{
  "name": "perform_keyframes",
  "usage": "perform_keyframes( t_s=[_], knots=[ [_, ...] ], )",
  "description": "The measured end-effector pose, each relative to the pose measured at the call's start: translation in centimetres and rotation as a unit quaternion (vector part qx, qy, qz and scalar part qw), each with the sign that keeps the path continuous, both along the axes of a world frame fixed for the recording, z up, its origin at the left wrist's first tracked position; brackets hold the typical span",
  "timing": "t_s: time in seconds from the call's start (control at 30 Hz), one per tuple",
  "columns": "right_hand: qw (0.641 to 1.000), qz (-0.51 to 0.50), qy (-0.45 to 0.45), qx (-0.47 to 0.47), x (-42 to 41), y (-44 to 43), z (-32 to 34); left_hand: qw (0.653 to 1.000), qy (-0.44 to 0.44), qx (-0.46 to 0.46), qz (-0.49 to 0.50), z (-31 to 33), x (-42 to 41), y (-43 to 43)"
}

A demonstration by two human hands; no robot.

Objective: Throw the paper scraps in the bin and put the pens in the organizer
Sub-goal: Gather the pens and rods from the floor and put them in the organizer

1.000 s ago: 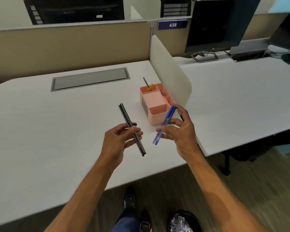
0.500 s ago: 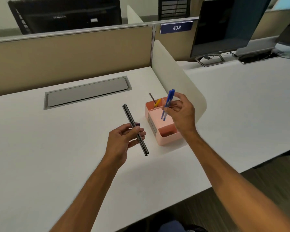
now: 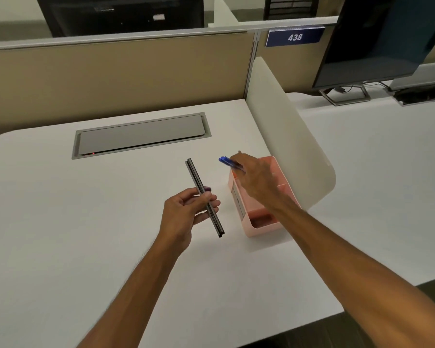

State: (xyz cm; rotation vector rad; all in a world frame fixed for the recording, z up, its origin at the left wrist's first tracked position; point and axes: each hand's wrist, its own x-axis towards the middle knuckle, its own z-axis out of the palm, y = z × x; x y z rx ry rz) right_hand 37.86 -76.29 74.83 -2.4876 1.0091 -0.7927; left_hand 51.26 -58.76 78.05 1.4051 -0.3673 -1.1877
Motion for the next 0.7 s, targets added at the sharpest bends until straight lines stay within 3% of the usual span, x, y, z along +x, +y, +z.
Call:
perform_keyframes(
  t_s=[0.1, 0.43, 0.7],
  knots=[
    [0.998, 0.012, 0.058, -0.014, 0.3, -0.6, -0.6, 1.0, 0.001, 0.008, 0.018, -0.2, 0.1, -0.5],
    [0.989, -0.051, 0.134, 0.029, 1.1, -2.3, -1.2, 0.999, 0.004, 0.027, 0.043, -0.7, -0.4, -2.3],
    [0.983, 0.001, 0.159, 0.095, 1.1, -3.0, -1.1, 0.999, 0.0, 0.031, 0.042, -0.8, -0.9, -3.5]
  ],
)
